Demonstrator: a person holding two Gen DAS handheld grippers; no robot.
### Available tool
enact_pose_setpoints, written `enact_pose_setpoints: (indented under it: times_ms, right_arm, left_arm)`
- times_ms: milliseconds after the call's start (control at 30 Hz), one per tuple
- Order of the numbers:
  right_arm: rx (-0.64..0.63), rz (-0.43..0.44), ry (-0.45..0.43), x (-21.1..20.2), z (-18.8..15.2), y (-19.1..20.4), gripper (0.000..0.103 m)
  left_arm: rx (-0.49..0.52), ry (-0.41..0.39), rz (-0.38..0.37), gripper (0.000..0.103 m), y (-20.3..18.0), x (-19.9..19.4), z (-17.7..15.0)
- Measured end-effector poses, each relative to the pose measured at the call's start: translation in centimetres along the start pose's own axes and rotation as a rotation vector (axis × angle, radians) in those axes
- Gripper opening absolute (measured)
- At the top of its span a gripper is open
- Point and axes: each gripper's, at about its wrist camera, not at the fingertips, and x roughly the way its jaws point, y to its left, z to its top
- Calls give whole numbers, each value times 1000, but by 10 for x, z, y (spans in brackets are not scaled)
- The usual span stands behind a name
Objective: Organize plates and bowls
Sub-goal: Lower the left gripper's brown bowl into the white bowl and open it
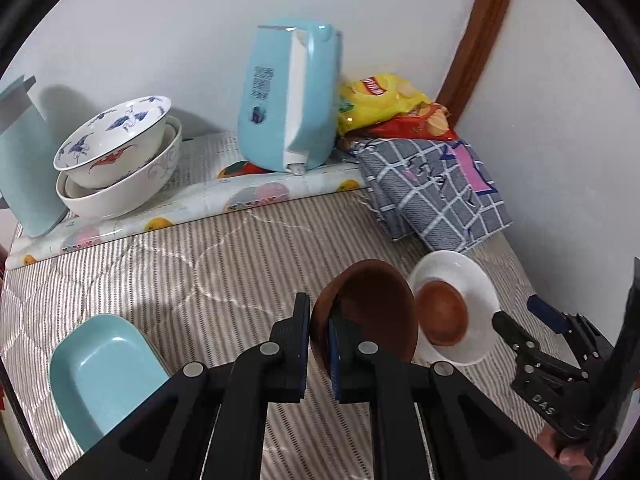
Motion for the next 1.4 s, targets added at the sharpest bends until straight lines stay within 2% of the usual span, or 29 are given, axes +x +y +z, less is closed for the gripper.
enact_pose_setpoints:
  times_ms: [300, 500, 900, 1400]
  right_arm:
    - [80, 9, -38, -34, -17, -41, 63]
    - [121, 10, -61, -48, -27, -61, 63]
    - [147, 10, -33, -45, -47, -80, 64]
    - [197, 14, -16, -42, -65, -91, 64]
  left_arm:
    - [2, 24, -38, 9, -34, 7, -8]
    - [24, 42, -31, 9, -57, 17, -11]
    - [6, 87, -59, 9, -77, 49, -10]
    - [47, 120, -38, 9, -98, 84, -7]
